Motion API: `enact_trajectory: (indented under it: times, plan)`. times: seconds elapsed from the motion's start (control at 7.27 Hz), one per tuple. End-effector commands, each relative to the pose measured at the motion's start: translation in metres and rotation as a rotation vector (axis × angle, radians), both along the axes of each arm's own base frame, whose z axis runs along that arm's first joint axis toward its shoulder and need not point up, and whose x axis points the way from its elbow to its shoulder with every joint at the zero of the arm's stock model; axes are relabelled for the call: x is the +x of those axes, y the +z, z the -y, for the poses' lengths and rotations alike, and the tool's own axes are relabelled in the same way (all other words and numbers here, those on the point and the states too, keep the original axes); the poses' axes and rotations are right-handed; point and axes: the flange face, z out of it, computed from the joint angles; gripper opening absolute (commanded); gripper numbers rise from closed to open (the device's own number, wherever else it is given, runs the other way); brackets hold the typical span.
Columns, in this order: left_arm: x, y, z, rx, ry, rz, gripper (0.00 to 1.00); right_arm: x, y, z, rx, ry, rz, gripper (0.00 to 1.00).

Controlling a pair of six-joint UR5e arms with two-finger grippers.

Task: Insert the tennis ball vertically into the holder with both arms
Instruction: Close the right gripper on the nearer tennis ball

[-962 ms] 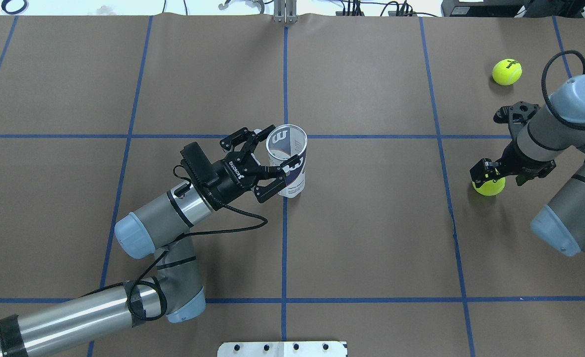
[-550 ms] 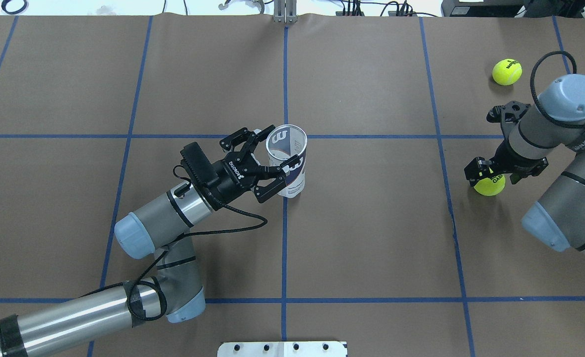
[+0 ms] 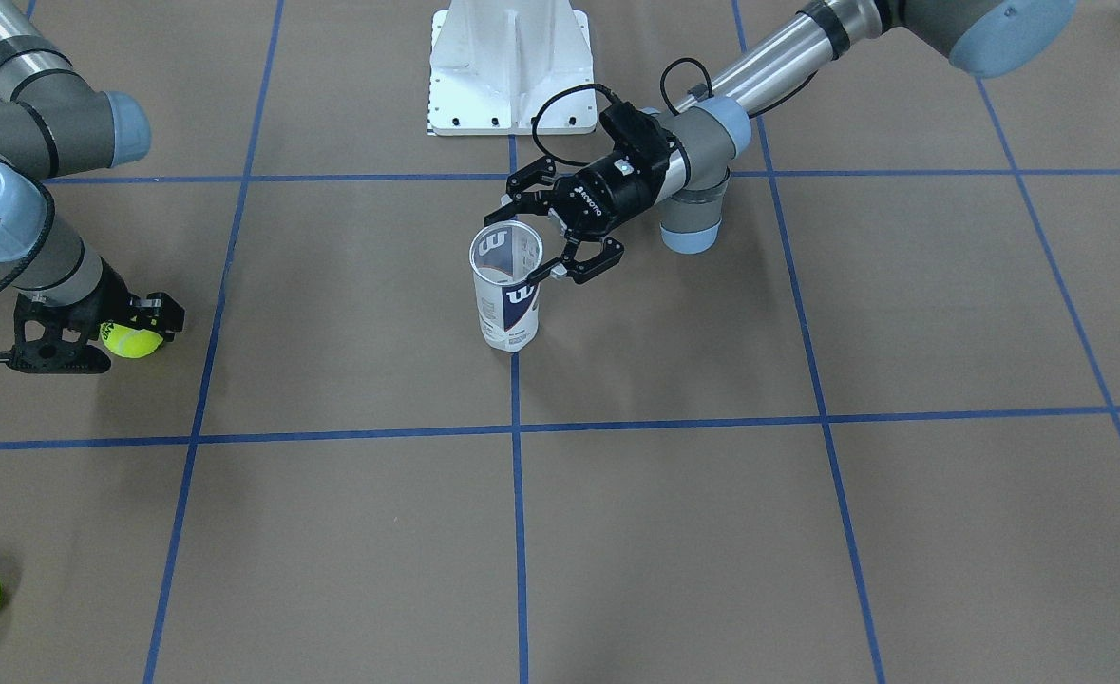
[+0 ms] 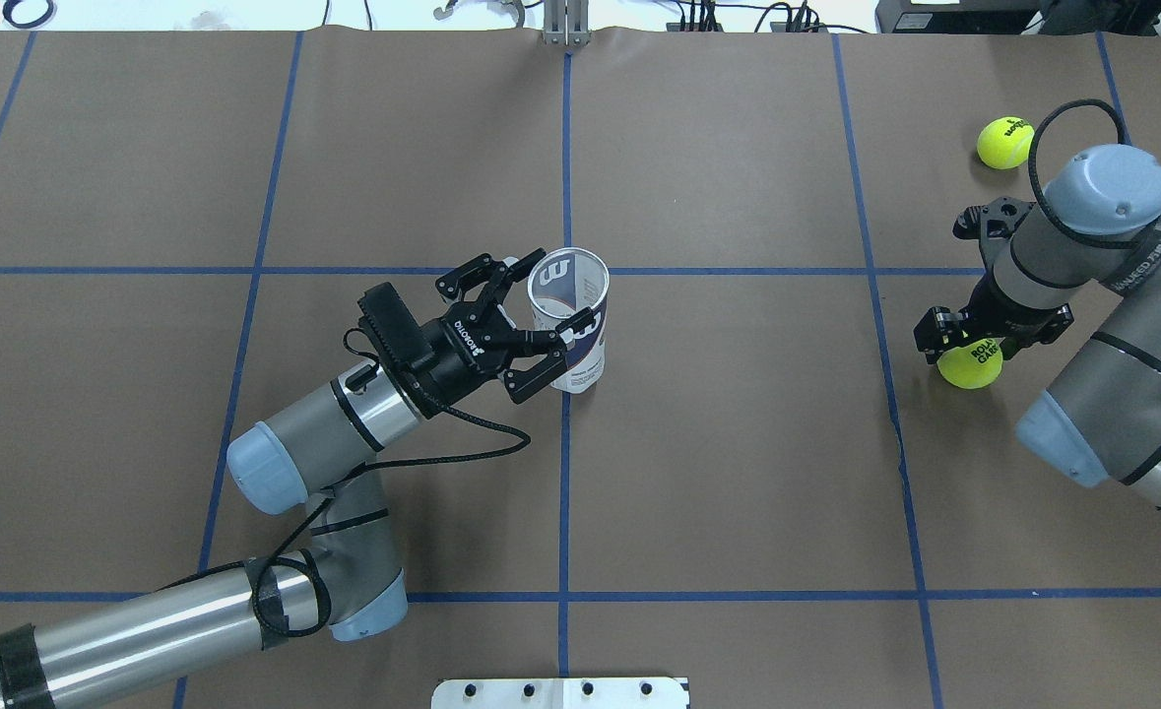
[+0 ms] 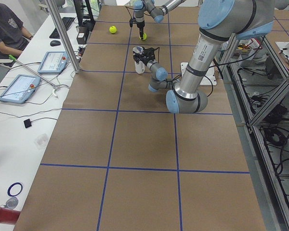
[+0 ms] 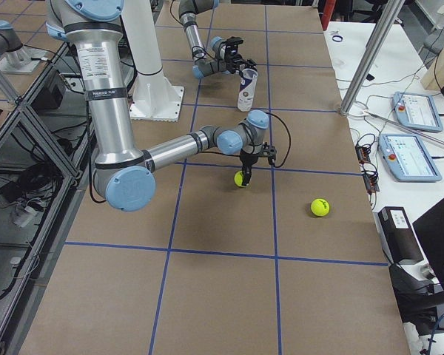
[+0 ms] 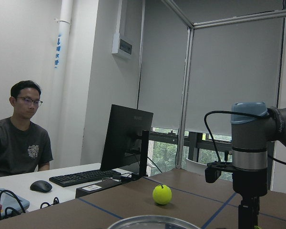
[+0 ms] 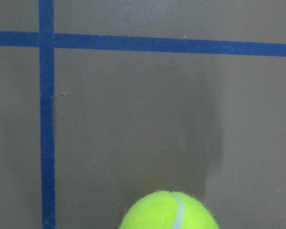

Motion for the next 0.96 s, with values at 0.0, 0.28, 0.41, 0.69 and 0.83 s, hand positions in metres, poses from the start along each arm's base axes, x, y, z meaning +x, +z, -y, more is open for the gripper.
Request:
enact_trajectory:
  times: [0.0, 0.28, 0.41, 0.69, 0.83]
  plan:
    - [0.001, 0.0, -0.001, 0.0, 0.001, 0.0, 0.82, 0.0, 0.001, 0.0, -0.006, 0.005, -0.003, 0.51]
    - [0.0, -0.001, 0.0, 0.0, 0.0, -0.001, 0.82, -0.003, -0.015, 0.002, -0.033, 0.067, 0.013, 0.0]
    - [0.001, -0.002, -0.001, 0.001, 0.001, -0.003, 0.82, -0.003, -0.037, 0.003, -0.016, 0.08, 0.043, 0.0]
    - [0.001, -0.003, -0.001, 0.002, 0.001, -0.004, 0.82, -0.003, -0.092, 0.013, -0.003, 0.141, 0.108, 0.0]
    - [0.0, -0.002, 0.0, 0.001, 0.0, -0.003, 0.82, -0.009, -0.132, 0.025, -0.039, 0.2, 0.17, 0.0]
